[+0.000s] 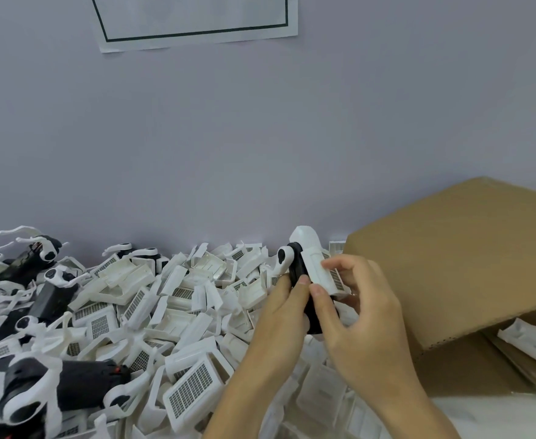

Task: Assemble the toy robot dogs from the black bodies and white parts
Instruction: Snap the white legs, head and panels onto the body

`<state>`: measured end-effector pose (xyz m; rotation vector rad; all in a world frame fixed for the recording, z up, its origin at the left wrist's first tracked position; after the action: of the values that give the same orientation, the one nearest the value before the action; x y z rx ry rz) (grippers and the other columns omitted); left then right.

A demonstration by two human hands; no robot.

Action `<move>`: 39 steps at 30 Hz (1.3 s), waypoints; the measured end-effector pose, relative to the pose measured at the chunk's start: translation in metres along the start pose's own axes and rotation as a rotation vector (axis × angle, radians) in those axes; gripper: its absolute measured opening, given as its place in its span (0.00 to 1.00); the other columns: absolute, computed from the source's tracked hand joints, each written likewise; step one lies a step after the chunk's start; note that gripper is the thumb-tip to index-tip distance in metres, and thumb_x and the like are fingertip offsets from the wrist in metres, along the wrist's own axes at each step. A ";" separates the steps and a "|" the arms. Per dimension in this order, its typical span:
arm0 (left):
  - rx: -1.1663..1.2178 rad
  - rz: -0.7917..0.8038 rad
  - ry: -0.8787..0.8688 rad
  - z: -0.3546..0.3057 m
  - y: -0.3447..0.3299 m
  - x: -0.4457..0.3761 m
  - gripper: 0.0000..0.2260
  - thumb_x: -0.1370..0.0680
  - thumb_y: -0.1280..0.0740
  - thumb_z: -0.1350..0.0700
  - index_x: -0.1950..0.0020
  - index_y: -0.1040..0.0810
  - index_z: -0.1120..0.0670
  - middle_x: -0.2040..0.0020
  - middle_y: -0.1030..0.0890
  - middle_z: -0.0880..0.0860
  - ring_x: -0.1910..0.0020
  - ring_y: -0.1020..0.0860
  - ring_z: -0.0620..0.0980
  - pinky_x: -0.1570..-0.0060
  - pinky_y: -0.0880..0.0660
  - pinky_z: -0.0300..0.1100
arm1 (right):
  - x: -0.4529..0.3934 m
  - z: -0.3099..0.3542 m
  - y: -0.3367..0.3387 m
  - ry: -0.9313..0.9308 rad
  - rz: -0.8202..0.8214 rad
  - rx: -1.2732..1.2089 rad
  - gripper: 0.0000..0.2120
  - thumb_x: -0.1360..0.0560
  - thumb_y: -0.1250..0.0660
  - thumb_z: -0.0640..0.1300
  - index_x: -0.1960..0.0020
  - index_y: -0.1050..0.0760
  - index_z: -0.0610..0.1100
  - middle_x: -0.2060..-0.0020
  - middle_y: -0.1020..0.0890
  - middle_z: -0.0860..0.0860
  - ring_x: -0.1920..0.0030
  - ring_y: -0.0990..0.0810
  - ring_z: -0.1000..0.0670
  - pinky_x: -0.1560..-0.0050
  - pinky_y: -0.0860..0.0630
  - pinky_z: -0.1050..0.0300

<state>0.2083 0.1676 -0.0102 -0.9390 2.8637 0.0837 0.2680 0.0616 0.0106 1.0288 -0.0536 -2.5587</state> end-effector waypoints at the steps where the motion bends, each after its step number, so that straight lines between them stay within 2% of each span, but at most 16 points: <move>1: 0.004 -0.001 0.007 0.003 0.000 -0.001 0.16 0.14 0.43 0.51 0.53 0.17 0.40 0.56 0.14 0.44 0.54 0.18 0.35 0.53 0.23 0.33 | 0.000 -0.002 0.000 -0.009 -0.012 0.006 0.10 0.24 0.29 0.44 0.44 0.25 0.53 0.47 0.23 0.57 0.46 0.21 0.54 0.50 0.21 0.58; 3: 0.041 -0.009 0.006 0.004 -0.001 -0.002 0.16 0.14 0.44 0.50 0.47 0.16 0.42 0.49 0.14 0.45 0.47 0.17 0.38 0.49 0.22 0.36 | 0.000 -0.005 0.000 -0.025 -0.023 0.006 0.13 0.26 0.28 0.43 0.44 0.25 0.54 0.47 0.23 0.58 0.46 0.20 0.54 0.49 0.20 0.53; 6: 0.074 -0.007 0.007 0.005 -0.001 -0.003 0.16 0.14 0.46 0.49 0.42 0.18 0.48 0.52 0.13 0.43 0.53 0.16 0.37 0.57 0.23 0.28 | 0.002 -0.005 -0.002 -0.004 0.002 0.012 0.16 0.27 0.25 0.40 0.44 0.26 0.54 0.47 0.23 0.58 0.45 0.21 0.53 0.47 0.20 0.52; 8: 0.071 -0.009 -0.002 0.006 0.000 -0.003 0.16 0.13 0.46 0.49 0.41 0.19 0.50 0.55 0.13 0.42 0.57 0.16 0.37 0.61 0.24 0.27 | 0.003 -0.003 -0.003 0.041 0.030 0.048 0.18 0.28 0.24 0.40 0.43 0.25 0.53 0.46 0.24 0.57 0.44 0.21 0.53 0.46 0.21 0.54; 10: 0.060 -0.019 -0.016 0.003 0.000 -0.002 0.16 0.13 0.47 0.50 0.40 0.20 0.51 0.54 0.13 0.41 0.56 0.16 0.36 0.62 0.24 0.26 | 0.003 -0.001 -0.003 0.088 0.043 0.086 0.18 0.28 0.23 0.40 0.43 0.25 0.53 0.45 0.25 0.57 0.44 0.21 0.52 0.46 0.22 0.58; 13: 0.064 -0.026 -0.028 0.002 0.000 -0.001 0.15 0.13 0.47 0.52 0.40 0.21 0.50 0.55 0.14 0.37 0.56 0.17 0.32 0.61 0.25 0.24 | 0.004 0.001 -0.002 0.131 0.035 0.103 0.16 0.28 0.24 0.41 0.44 0.24 0.51 0.46 0.25 0.56 0.45 0.21 0.53 0.46 0.24 0.64; 15: 0.068 -0.023 -0.038 0.001 -0.001 -0.001 0.15 0.13 0.48 0.53 0.44 0.21 0.49 0.58 0.16 0.33 0.57 0.19 0.28 0.62 0.27 0.23 | 0.004 0.002 -0.003 0.149 0.031 0.105 0.13 0.27 0.24 0.41 0.45 0.23 0.50 0.46 0.25 0.55 0.45 0.21 0.54 0.47 0.25 0.68; 21: 0.072 0.021 -0.087 -0.006 -0.004 0.002 0.13 0.13 0.48 0.52 0.47 0.26 0.41 0.62 0.21 0.23 0.58 0.25 0.19 0.63 0.31 0.17 | 0.003 0.001 -0.004 0.078 0.003 0.037 0.10 0.25 0.26 0.43 0.45 0.21 0.50 0.47 0.24 0.55 0.47 0.19 0.53 0.49 0.21 0.60; 23: 0.107 0.018 -0.113 -0.010 -0.005 0.003 0.10 0.14 0.44 0.49 0.44 0.23 0.43 0.56 0.17 0.29 0.54 0.20 0.26 0.60 0.28 0.21 | 0.002 0.003 -0.004 0.069 0.000 0.022 0.10 0.25 0.25 0.42 0.45 0.21 0.50 0.47 0.23 0.56 0.47 0.19 0.53 0.50 0.21 0.62; 25: 0.135 0.008 -0.100 -0.011 -0.004 0.002 0.15 0.19 0.39 0.43 0.41 0.20 0.48 0.50 0.13 0.44 0.50 0.15 0.40 0.56 0.22 0.30 | 0.001 0.006 -0.004 0.072 0.011 0.019 0.11 0.25 0.25 0.40 0.45 0.20 0.51 0.48 0.23 0.57 0.46 0.19 0.53 0.50 0.22 0.63; 27: 0.168 -0.034 -0.087 -0.012 -0.002 0.002 0.15 0.20 0.37 0.41 0.45 0.16 0.47 0.50 0.13 0.50 0.51 0.14 0.47 0.57 0.20 0.35 | 0.002 0.007 -0.003 0.073 0.044 -0.021 0.11 0.26 0.27 0.40 0.46 0.21 0.51 0.48 0.21 0.58 0.46 0.19 0.51 0.49 0.22 0.64; 30: 0.218 -0.056 -0.062 -0.013 0.000 0.002 0.14 0.19 0.37 0.43 0.54 0.13 0.43 0.55 0.12 0.49 0.56 0.14 0.45 0.62 0.21 0.35 | 0.001 0.005 -0.002 -0.064 0.031 -0.152 0.06 0.22 0.32 0.42 0.47 0.21 0.52 0.52 0.16 0.56 0.47 0.17 0.52 0.49 0.21 0.61; 32: 0.217 -0.051 -0.052 -0.014 0.000 0.004 0.13 0.21 0.34 0.40 0.53 0.13 0.44 0.54 0.12 0.51 0.55 0.14 0.47 0.60 0.20 0.37 | 0.001 0.000 -0.001 -0.215 0.014 -0.212 0.04 0.20 0.32 0.44 0.49 0.21 0.52 0.55 0.15 0.57 0.51 0.16 0.54 0.52 0.21 0.60; 33: 0.205 -0.048 -0.059 -0.015 -0.001 0.004 0.14 0.23 0.34 0.39 0.53 0.12 0.45 0.54 0.12 0.51 0.55 0.14 0.48 0.59 0.20 0.37 | 0.000 -0.001 -0.002 -0.283 0.049 -0.250 0.05 0.20 0.34 0.47 0.50 0.19 0.51 0.55 0.14 0.56 0.52 0.15 0.55 0.54 0.21 0.60; 36: 0.180 0.006 -0.090 -0.018 -0.006 0.009 0.13 0.24 0.36 0.42 0.54 0.13 0.44 0.57 0.13 0.47 0.56 0.15 0.43 0.58 0.20 0.35 | 0.000 -0.001 -0.009 -0.442 0.207 -0.471 0.17 0.21 0.39 0.55 0.50 0.14 0.47 0.54 0.12 0.49 0.52 0.13 0.50 0.58 0.19 0.61; 39: 0.161 0.037 -0.098 -0.021 -0.006 0.011 0.12 0.23 0.36 0.43 0.53 0.13 0.42 0.57 0.13 0.44 0.55 0.15 0.43 0.56 0.19 0.38 | -0.001 0.002 -0.013 -0.537 0.196 -0.682 0.17 0.24 0.37 0.56 0.47 0.15 0.49 0.52 0.13 0.44 0.50 0.13 0.46 0.58 0.17 0.57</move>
<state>0.2010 0.1540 0.0088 -0.8274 2.7495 -0.0935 0.2626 0.0736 0.0107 0.0758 0.5097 -2.3186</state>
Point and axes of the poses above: each hand's wrist, its own x-axis away from the middle knuckle, its own y-axis out of the back of the hand, z = x × y, the point moved 4 cm from there along -x, towards the middle knuckle
